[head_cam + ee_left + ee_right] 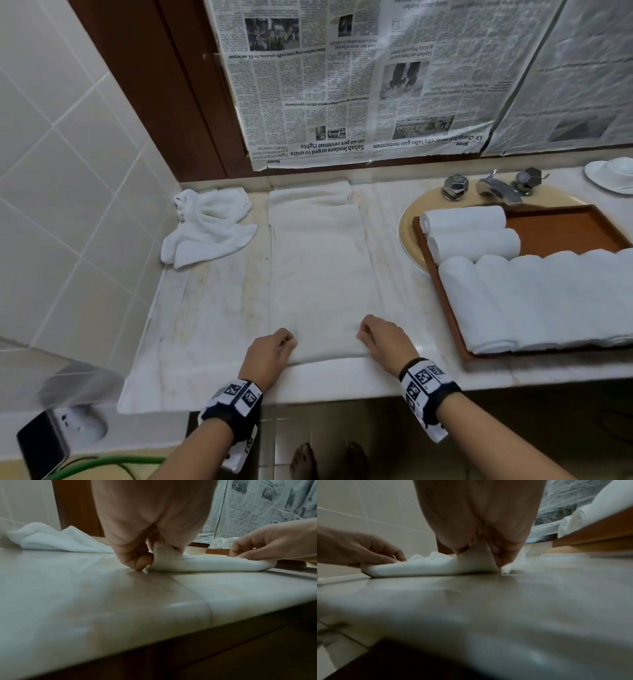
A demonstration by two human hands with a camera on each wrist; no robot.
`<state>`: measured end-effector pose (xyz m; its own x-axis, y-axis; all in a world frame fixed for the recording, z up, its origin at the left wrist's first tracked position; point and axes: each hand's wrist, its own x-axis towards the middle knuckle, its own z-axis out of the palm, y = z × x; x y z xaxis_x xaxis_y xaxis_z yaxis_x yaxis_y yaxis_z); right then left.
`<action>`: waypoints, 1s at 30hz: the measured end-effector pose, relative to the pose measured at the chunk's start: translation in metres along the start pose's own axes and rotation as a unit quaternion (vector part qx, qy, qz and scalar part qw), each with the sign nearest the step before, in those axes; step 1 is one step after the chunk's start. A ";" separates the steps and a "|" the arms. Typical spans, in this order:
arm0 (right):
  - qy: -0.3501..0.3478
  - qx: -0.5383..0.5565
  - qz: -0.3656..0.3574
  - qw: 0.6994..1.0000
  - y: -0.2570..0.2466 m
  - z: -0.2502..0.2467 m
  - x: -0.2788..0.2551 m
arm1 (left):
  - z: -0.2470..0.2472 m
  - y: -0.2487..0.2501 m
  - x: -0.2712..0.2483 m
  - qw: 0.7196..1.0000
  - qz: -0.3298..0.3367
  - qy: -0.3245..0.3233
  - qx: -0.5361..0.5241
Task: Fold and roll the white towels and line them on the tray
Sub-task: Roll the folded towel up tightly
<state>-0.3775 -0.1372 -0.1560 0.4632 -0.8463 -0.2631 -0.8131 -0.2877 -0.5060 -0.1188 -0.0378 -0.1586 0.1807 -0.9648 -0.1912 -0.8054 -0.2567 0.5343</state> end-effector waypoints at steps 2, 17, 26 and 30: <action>0.037 -0.016 0.007 0.999 0.001 0.009 -0.005 | 0.004 0.002 0.000 1.000 -0.017 0.011 -0.017; 0.049 0.135 -0.055 0.988 0.022 0.003 -0.023 | -0.003 -0.003 -0.003 0.996 0.026 -0.025 -0.080; -0.033 0.036 -0.066 0.997 0.030 -0.013 -0.027 | -0.001 -0.007 0.001 0.996 0.002 0.006 -0.095; -0.055 0.100 0.033 0.993 0.018 -0.021 -0.019 | 0.009 -0.009 -0.006 0.996 0.025 0.047 -0.065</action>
<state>-0.4083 -0.1361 -0.1430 0.4566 -0.8029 -0.3834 -0.7618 -0.1302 -0.6346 -0.1179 -0.0291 -0.1696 0.1998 -0.9760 -0.0863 -0.7355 -0.2075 0.6450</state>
